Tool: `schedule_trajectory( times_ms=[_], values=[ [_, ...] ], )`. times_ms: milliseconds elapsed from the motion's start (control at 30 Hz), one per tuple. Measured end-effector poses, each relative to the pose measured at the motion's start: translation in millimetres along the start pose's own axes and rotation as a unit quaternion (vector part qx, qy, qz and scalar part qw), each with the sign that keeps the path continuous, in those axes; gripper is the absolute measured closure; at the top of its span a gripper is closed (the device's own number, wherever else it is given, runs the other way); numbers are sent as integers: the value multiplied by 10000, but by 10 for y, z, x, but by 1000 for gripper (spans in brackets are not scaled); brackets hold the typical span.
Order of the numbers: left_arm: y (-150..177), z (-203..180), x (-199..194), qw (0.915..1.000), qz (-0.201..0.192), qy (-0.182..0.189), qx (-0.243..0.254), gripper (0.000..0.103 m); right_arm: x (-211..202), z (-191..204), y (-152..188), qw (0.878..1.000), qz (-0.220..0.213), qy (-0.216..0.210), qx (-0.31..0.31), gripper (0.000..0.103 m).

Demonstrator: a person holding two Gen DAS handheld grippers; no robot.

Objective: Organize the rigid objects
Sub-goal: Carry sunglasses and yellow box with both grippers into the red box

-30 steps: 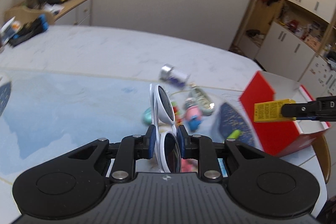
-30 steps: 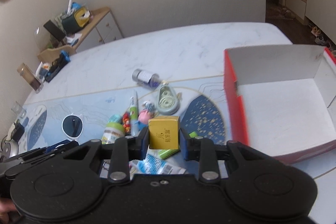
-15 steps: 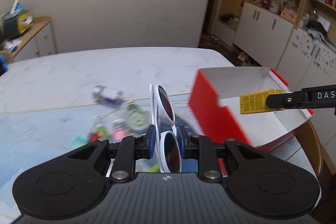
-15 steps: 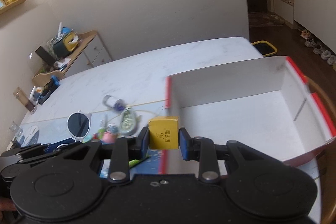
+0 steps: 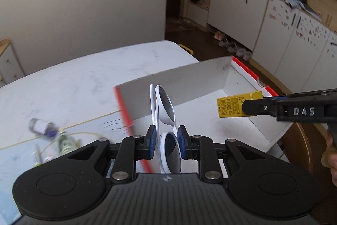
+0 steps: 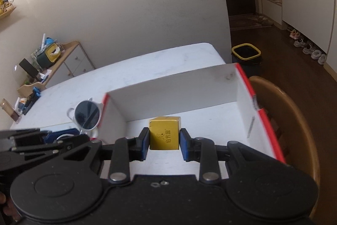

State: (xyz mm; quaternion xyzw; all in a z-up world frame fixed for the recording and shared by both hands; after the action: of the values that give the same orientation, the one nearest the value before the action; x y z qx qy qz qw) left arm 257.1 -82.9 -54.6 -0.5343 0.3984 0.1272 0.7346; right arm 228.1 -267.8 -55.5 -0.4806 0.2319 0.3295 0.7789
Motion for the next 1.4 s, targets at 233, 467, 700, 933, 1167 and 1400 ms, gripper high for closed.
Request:
schedule_trajectory(
  times_ms=[233, 467, 700, 933, 1167, 1400],
  values=[
    [-260, -205, 553, 9978, 570, 287, 174, 81, 232, -182, -22, 9991, 193, 128, -361, 74],
    [-406, -343, 1006, 9927, 1069, 429, 362, 81, 442, -243, -5, 9961, 351, 217, -779, 75],
    [-439, -389, 1297, 9889, 1364, 435, 391, 81, 585, -312, 28, 9925, 485, 329, -1073, 75],
    [-462, -440, 1485, 9825, 1729, 550, 417, 81, 627, -286, 113, 9886, 681, 353, -1297, 74],
    [-393, -465, 1650, 9754, 2072, 630, 404, 81, 597, -304, 170, 9841, 1006, 414, -1407, 74],
    [-349, -455, 1639, 9744, 2128, 626, 380, 81, 634, -336, 187, 9824, 1241, 462, -1315, 74]
  ],
)
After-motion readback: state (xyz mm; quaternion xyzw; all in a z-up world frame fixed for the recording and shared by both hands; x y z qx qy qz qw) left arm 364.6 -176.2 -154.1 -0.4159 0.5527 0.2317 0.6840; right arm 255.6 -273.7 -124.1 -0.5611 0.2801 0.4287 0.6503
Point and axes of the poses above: each gripper's, at about its wrist camera, not at the fingertips, and x roughly the way its jaws point, z to its left, y to its underside, the point moved 2 cm from there along x, roughly the way its jaws point, and after that the axes turned 12 degrees about x, right-handed, at the moved point
